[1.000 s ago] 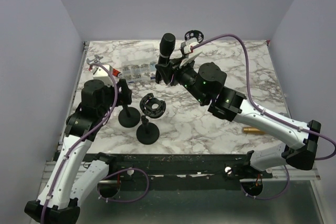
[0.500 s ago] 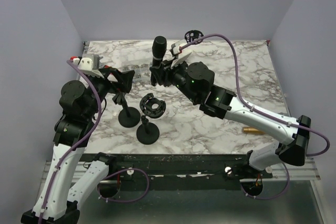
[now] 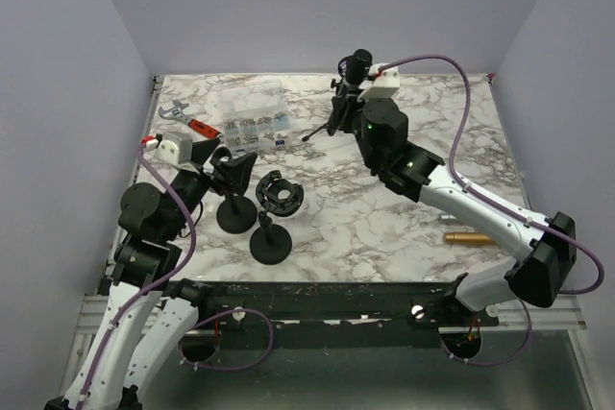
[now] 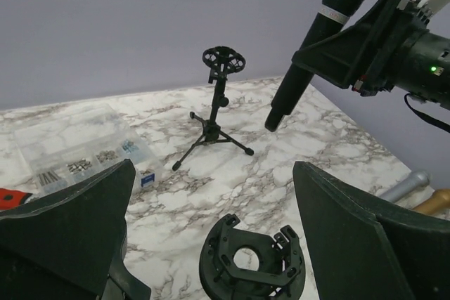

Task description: Remove the microphone from the stand

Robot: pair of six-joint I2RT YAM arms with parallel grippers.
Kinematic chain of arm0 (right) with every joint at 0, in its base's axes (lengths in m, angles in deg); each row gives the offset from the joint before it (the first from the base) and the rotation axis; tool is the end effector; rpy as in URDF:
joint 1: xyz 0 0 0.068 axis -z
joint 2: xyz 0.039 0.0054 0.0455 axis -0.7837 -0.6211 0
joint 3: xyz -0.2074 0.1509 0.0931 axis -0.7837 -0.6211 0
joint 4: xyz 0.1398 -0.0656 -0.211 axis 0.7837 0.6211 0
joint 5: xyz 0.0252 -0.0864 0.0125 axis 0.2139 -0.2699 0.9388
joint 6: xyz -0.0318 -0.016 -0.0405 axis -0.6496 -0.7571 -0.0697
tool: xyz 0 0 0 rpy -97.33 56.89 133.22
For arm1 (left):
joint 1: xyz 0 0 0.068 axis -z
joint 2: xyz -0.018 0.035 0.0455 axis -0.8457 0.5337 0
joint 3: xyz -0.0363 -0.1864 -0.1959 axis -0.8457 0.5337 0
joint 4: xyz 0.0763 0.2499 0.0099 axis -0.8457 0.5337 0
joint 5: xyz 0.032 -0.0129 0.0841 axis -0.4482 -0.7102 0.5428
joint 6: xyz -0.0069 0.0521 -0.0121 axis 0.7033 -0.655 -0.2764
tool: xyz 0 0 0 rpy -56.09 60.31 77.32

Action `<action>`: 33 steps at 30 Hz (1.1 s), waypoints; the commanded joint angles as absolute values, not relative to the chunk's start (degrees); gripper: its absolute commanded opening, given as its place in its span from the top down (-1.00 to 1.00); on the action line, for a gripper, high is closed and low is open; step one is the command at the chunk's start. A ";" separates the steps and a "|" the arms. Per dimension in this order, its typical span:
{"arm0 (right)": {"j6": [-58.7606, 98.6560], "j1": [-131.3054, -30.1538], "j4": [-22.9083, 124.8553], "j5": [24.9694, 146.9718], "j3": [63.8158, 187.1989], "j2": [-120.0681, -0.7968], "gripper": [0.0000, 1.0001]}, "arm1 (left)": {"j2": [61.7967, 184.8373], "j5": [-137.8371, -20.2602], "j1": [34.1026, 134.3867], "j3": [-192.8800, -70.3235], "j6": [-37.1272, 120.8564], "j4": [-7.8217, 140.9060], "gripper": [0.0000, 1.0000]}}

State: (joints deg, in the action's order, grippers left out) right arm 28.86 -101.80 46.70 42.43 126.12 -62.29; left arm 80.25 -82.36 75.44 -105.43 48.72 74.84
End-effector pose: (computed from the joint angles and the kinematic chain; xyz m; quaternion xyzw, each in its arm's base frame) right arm 0.2340 0.2482 0.4011 -0.0019 0.7220 0.1686 0.6710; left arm 0.1205 -0.0460 0.3851 0.0715 0.6567 -0.2951 0.6903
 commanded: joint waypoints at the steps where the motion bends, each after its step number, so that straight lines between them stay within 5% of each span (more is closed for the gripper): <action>1: 35.05 -96.63 47.90 36.49 120.24 -55.80 0.99 | 74.93 -77.16 77.28 -102.12 44.54 70.82 -0.97; 11: 49.19 -81.73 61.67 35.28 113.53 -51.85 0.99 | 70.66 -73.24 81.00 -101.58 42.57 73.12 -0.97; 22: 71.34 -54.97 78.85 59.49 111.66 -59.38 0.99 | 64.69 -67.80 82.81 -101.80 40.48 74.36 -0.97; 33: 85.06 -45.00 92.06 67.77 112.51 -69.04 0.99 | 62.54 -65.28 85.16 -101.71 39.30 74.73 -0.97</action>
State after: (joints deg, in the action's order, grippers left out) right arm 79.76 -46.98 86.89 62.45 111.87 -67.77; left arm 63.79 -67.61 84.51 -101.74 40.55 74.60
